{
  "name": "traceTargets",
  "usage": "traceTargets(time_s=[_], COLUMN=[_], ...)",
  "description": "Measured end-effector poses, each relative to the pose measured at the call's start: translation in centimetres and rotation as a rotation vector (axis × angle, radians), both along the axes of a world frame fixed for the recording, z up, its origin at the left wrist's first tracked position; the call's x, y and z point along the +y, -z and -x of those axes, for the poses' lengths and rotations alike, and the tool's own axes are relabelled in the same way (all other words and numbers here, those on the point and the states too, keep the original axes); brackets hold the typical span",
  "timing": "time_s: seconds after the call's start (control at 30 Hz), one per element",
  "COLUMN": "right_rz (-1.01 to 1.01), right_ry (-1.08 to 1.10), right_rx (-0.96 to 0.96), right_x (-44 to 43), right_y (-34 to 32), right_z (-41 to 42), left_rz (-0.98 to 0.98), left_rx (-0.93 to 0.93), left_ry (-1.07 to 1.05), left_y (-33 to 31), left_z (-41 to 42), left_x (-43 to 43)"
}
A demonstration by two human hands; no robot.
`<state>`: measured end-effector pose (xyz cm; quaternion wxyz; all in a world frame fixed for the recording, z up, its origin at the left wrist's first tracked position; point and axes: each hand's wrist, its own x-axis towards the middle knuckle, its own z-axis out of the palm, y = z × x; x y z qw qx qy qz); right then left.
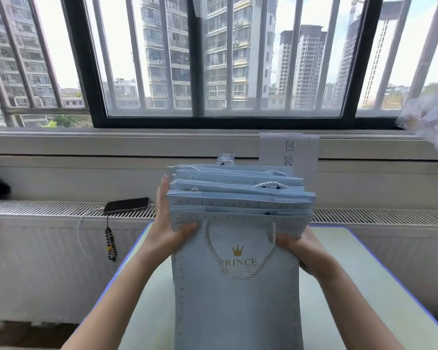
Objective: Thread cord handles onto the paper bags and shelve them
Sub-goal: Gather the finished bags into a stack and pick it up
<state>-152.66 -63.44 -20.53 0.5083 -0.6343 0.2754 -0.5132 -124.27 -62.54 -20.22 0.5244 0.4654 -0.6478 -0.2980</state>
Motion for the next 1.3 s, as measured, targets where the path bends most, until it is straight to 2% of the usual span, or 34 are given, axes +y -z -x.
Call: traceTargets(time_s=[0.13, 0.27, 0.37, 0.63, 0.8, 0.93, 1.07, 1.2, 1.3], right_rz=[0.010, 0.004, 0.011, -0.016, 0.103, 0.162, 0.139, 0.127, 0.083], right_ry=[-0.036, -0.016, 0.013, 0.009, 0.107, 0.133, 0.234, 0.452, 0.561], right_rx=[-0.010, 0.014, 0.045, -0.047, 0.028, 0.059, -0.027, -0.045, 0.017], right_x=[0.0, -0.1, 0.0, 1.1, 1.4, 1.5, 1.4, 2.1, 2.1], right_y=[0.5, 0.6, 0.7, 1.3, -0.1, -1.6, -0.2, 1.5, 1.8], right_z=[0.4, 0.6, 0.6, -0.5, -0.3, 0.2, -0.3, -2.1, -2.5], left_rz=[-0.015, -0.010, 0.019, -0.126, -0.053, 0.049, 0.127, 0.229, 0.223], left_rx=[0.108, 0.107, 0.206, 0.329, 0.405, 0.352, 0.346, 0.298, 0.283], left_ry=[0.053, 0.084, 0.066, 0.228, 0.242, 0.180, 0.060, -0.145, -0.178], left_y=[-0.6, -0.3, 0.4, 0.2, -0.1, -1.2, 0.0, 1.5, 1.9], left_z=[0.1, -0.2, 0.2, 1.0, 2.1, 1.9, 3.3, 4.4, 4.2], left_x=[-1.2, -1.8, -1.8, 0.6, 1.8, 1.4, 1.4, 1.5, 1.3])
